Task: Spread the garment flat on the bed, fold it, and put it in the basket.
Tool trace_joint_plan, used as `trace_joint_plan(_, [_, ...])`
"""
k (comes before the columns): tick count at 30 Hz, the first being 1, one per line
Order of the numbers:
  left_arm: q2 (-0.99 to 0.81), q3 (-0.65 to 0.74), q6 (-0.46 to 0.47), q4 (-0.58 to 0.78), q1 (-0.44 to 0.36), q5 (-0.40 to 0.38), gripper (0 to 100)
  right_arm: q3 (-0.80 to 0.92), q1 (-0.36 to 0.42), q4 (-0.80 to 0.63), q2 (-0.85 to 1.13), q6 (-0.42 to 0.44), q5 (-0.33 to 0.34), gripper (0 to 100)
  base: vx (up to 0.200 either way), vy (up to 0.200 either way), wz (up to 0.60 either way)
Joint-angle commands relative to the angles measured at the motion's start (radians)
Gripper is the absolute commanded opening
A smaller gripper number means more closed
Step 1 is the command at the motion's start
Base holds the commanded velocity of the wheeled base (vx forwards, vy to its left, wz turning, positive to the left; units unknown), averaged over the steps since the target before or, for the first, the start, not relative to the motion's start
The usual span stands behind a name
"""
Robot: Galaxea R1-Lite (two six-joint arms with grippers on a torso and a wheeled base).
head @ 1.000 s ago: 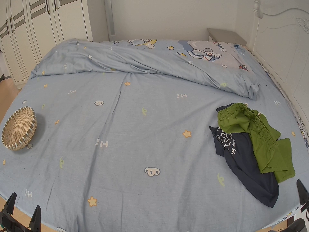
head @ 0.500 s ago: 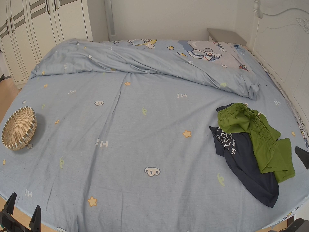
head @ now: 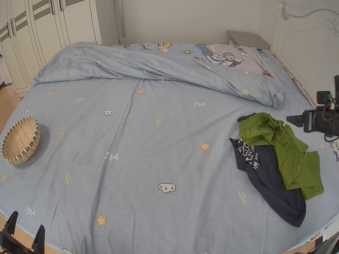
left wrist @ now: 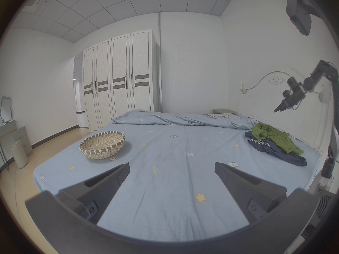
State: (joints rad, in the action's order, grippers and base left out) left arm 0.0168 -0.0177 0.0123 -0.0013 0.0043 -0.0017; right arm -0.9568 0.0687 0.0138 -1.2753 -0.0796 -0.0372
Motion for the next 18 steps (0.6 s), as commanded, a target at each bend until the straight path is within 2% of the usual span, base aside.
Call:
trace_joint_plan(1, [-0.017,0.018,0.000,0.000,0.000,0.000,100,-0.226,-0.032,0.038,-0.375,-0.029,-0.003,100,0.000,0.000,0.00])
trace_joint_plan(11, [-0.017,0.018,0.000,0.000,0.000,0.000,100,-0.269,-0.069,0.110,-0.523,-0.051,0.000,100,0.000,0.000,0.00])
trace_joint_plan(18, [-0.017,0.018,0.000,0.000,0.000,0.000,100,-0.275,-0.083,0.124,-0.547,-0.051,0.000,100,0.000,0.000,0.00])
